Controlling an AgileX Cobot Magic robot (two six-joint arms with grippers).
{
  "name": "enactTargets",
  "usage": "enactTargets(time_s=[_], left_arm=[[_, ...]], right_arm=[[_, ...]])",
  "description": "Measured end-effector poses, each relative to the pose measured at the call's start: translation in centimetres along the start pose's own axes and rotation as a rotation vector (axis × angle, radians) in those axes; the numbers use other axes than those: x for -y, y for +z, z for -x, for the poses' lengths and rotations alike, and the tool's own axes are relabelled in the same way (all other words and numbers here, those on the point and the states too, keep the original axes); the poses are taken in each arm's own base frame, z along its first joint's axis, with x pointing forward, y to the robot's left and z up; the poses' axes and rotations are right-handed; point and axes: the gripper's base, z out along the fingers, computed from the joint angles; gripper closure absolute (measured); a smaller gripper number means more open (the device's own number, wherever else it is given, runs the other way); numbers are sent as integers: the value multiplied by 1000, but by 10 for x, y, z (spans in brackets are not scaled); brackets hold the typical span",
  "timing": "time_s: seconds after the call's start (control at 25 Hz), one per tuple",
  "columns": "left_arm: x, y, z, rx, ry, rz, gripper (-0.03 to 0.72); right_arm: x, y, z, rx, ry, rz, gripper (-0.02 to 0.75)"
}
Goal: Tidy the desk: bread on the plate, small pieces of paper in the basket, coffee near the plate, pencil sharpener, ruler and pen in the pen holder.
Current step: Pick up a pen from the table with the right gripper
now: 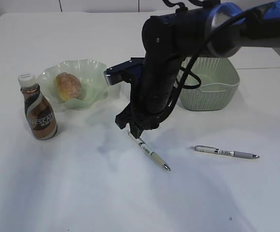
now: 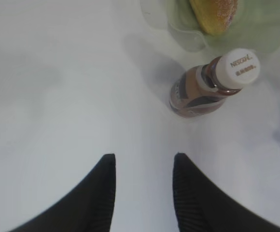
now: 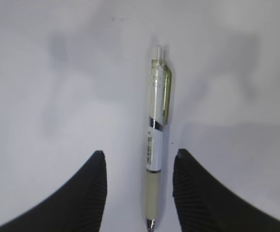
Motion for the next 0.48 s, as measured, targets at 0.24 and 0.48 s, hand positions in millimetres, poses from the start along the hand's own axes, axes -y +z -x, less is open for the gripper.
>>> enactTargets(time_s=[0.24, 0.48], left_arm=[[0, 0, 0, -2, 0, 0, 413], [0, 0, 0, -2, 0, 0, 413]], right_arm=[[3, -4, 18, 32, -17, -23, 367], [5, 5, 30, -29, -20, -16, 366]])
